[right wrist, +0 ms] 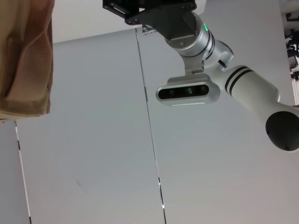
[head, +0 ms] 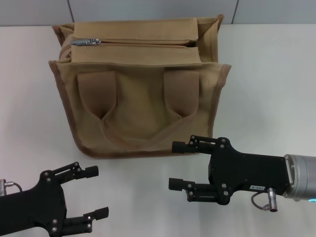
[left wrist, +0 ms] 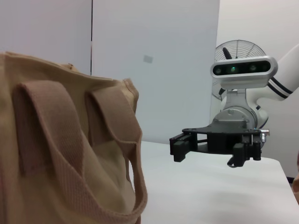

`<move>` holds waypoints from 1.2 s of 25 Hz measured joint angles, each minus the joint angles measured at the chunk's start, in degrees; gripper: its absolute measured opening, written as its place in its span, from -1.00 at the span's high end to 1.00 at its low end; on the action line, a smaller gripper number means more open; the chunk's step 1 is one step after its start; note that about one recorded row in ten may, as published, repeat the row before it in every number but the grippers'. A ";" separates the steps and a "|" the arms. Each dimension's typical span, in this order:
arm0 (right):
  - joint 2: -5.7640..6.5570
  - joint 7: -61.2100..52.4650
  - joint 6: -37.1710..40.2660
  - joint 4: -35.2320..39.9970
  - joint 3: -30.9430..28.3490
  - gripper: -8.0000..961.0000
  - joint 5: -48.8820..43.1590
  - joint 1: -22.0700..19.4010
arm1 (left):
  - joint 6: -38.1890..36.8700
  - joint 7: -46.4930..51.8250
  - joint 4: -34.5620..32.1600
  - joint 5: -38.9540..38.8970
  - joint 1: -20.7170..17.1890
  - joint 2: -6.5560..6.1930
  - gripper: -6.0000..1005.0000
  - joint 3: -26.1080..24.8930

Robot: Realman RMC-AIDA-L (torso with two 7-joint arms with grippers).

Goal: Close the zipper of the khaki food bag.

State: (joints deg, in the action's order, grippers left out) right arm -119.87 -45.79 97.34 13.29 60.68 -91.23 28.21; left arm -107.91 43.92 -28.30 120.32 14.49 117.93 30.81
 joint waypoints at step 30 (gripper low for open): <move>-0.02 0.53 0.80 -0.90 -0.11 -0.48 0.72 0.48 | 0.69 -0.06 0.09 0.00 0.10 0.20 -0.62 -0.06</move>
State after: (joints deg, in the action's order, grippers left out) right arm -119.88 -45.25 98.14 12.40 60.57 -90.51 28.70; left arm -107.22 43.85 -28.21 120.32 14.59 118.13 30.76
